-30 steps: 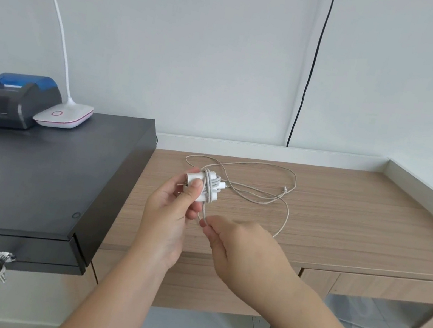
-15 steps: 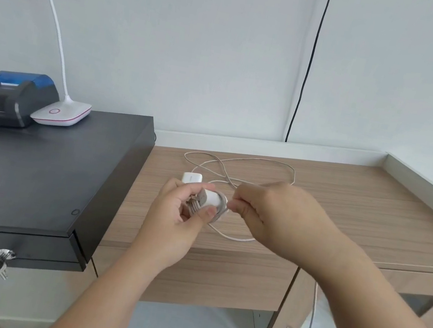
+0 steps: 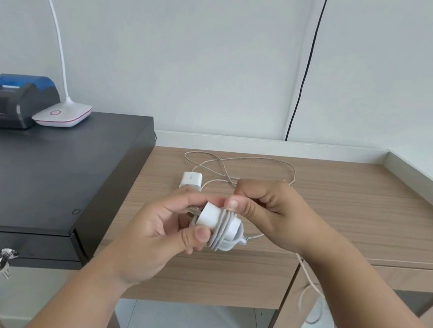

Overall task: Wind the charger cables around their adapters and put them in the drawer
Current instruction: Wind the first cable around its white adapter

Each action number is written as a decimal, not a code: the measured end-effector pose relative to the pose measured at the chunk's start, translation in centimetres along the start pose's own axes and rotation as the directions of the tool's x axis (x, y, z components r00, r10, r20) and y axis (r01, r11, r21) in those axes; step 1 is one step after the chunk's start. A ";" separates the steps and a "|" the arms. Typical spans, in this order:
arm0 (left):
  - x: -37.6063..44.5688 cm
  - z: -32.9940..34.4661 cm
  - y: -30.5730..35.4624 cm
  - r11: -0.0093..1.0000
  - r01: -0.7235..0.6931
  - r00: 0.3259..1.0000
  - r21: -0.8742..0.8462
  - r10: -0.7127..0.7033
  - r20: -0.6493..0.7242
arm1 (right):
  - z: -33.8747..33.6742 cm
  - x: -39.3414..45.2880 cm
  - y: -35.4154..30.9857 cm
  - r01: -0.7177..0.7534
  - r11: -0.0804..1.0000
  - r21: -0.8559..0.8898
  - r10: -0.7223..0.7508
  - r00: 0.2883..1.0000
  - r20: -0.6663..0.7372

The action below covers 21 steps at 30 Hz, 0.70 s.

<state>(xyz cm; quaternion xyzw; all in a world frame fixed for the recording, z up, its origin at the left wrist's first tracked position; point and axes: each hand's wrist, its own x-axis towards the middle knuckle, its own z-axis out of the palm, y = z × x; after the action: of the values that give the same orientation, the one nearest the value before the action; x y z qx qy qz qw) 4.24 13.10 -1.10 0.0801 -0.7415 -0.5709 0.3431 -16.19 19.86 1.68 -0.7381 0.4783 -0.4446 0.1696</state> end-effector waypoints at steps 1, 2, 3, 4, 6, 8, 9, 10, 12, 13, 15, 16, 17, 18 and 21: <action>0.0 0.2 0.1 0.998 0.006 1.000 -0.056 -0.007 -0.018 | 0.5 0.0 0.2 -0.031 0.993 0.111 0.031 1.000 0.002; -0.1 0.4 0.1 0.992 0.013 0.999 -0.125 -0.017 -0.035 | 1.1 -0.1 0.6 -0.061 0.975 0.212 0.061 0.998 0.006; 0.0 0.6 0.1 0.979 0.013 0.999 -0.204 -0.022 -0.046 | 1.8 -0.1 1.0 -0.098 0.945 0.313 0.096 0.995 0.022; 0.1 0.8 0.0 0.962 0.007 0.998 -0.274 -0.023 -0.056 | 2.6 -0.3 1.4 -0.128 0.920 0.370 0.129 0.991 0.023; 0.5 1.2 -0.2 0.934 -0.013 0.996 -0.358 -0.020 -0.087 | 4.1 -0.7 2.0 -0.183 0.894 0.410 0.210 0.977 -0.024; 1.0 1.5 -0.5 0.915 -0.025 0.990 -0.403 -0.034 -0.138 | 5.3 -1.2 2.0 -0.228 0.873 0.430 0.293 0.952 -0.089; 1.1 1.8 -0.7 0.903 -0.030 0.985 -0.428 -0.046 -0.164 | 5.9 -1.3 1.7 -0.256 0.842 0.476 0.341 0.935 -0.101; 1.3 2.1 -1.0 0.890 -0.038 0.980 -0.454 -0.055 -0.191 | 6.4 -1.3 1.4 -0.275 0.806 0.525 0.385 0.916 -0.111; 1.6 2.6 -1.6 0.860 -0.062 0.961 -0.507 -0.086 -0.264 | 7.1 -1.3 1.3 -0.284 0.748 0.600 0.446 0.885 -0.137; 1.8 2.8 -1.9 0.848 -0.071 0.943 -0.525 -0.114 -0.312 | 7.5 -1.2 1.1 -0.298 0.732 0.613 0.472 0.871 -0.140; 2.3 2.9 -2.2 0.839 -0.075 0.905 -0.539 -0.170 -0.391 | 8.3 -1.4 1.3 -0.331 0.765 0.553 0.483 0.863 -0.151; 2.5 2.9 -2.4 0.841 -0.077 0.883 -0.536 -0.192 -0.428 | 8.8 -1.6 1.4 -0.347 0.807 0.478 0.472 0.866 -0.168; 2.8 2.8 -2.5 0.848 -0.074 0.860 -0.525 -0.212 -0.464 | 9.1 -1.8 1.4 -0.367 0.849 0.381 0.461 0.867 -0.191; 2.9 2.8 -2.7 0.859 -0.066 0.838 -0.508 -0.229 -0.496 | 9.3 -2.0 1.5 -0.387 0.878 0.282 0.452 0.864 -0.221; 3.2 2.9 -3.6 0.875 -0.043 0.781 -0.483 -0.271 -0.562 | 9.4 -2.0 1.5 -0.431 0.898 0.090 0.438 0.854 -0.281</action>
<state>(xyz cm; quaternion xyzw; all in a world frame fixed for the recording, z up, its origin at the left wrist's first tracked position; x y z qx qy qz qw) -0.89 12.55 -3.31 0.2217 -0.4217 -0.6959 0.5374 -9.67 19.22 -5.44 -0.5345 0.6472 -0.5050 0.2012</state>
